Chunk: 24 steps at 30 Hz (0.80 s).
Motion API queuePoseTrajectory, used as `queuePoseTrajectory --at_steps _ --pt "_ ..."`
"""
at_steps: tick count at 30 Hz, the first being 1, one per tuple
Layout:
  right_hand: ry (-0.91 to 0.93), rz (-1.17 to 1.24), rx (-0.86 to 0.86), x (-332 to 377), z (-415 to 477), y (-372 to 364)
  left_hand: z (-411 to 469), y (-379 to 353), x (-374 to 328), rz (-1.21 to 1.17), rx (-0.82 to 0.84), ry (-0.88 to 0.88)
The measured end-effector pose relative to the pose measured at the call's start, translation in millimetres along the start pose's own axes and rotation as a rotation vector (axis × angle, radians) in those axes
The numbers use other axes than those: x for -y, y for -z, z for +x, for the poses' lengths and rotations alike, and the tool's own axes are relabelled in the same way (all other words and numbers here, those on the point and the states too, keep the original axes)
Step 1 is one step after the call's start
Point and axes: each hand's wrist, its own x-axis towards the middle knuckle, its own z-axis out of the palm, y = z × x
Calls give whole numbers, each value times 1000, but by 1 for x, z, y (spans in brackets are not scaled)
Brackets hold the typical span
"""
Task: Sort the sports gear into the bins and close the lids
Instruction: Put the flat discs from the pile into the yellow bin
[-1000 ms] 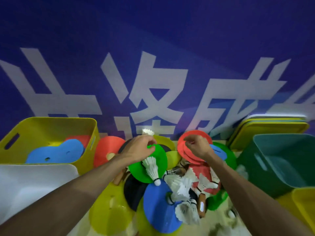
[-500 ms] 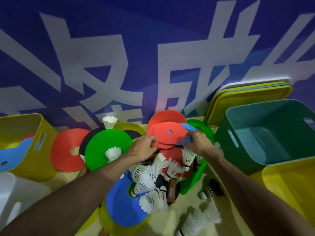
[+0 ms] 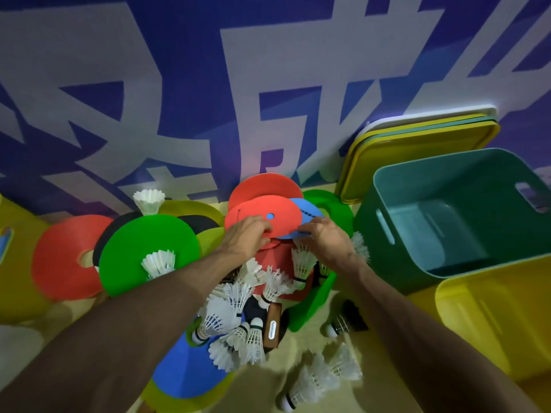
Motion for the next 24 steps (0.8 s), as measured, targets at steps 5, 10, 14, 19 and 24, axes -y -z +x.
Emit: queuePoseTrajectory --at_steps 5,10,14,19,24 --pt "-15 -52 -43 6 3 10 -4 20 3 -22 -150 -16" --pt "28 -91 -169 25 11 32 -8 68 13 -54 -352 42" --pt "48 -126 -279 47 14 53 -21 108 27 -158 -459 146" --pt "48 -87 -323 92 20 76 -47 157 54 -185 -507 195" --pt "116 -82 -388 153 22 91 -93 208 89 -144 -533 231"
